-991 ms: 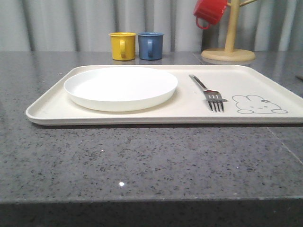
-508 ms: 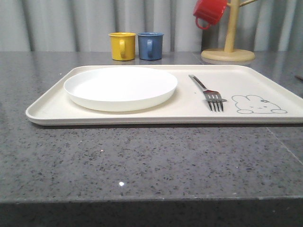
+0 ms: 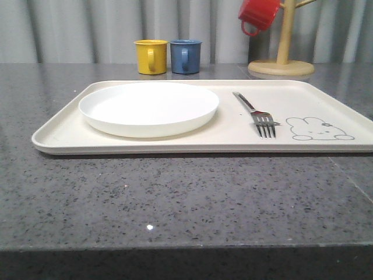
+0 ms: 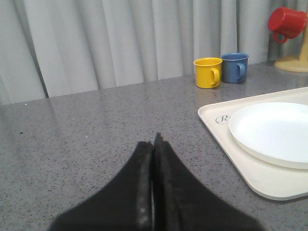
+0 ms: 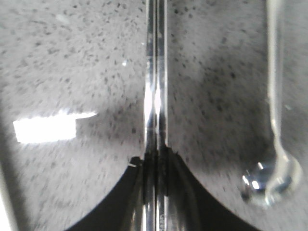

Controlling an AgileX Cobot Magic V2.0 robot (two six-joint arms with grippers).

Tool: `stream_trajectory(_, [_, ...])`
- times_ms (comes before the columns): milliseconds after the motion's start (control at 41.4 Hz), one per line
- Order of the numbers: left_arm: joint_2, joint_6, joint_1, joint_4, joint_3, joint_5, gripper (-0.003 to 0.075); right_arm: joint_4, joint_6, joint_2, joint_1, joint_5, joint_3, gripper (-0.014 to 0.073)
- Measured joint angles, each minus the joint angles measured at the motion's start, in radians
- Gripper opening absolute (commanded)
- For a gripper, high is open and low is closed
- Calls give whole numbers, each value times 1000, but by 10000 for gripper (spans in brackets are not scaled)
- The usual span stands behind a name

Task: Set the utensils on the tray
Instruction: 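Lower the right gripper onto the chopsticks and grasp them, then place the chopsticks on the tray beside the fork with the right gripper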

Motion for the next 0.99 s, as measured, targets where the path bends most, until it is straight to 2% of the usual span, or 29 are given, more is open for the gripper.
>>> stream_trajectory(242, [0, 0, 0, 0, 0, 0, -19, 4, 41, -40, 43, 86, -8, 10])
stream_trajectory(725, [0, 0, 0, 0, 0, 0, -19, 50, 200, 29, 369, 49, -71, 10])
stream_trajectory(991, [0, 0, 0, 0, 0, 0, -19, 60, 271, 136, 440, 31, -156, 10])
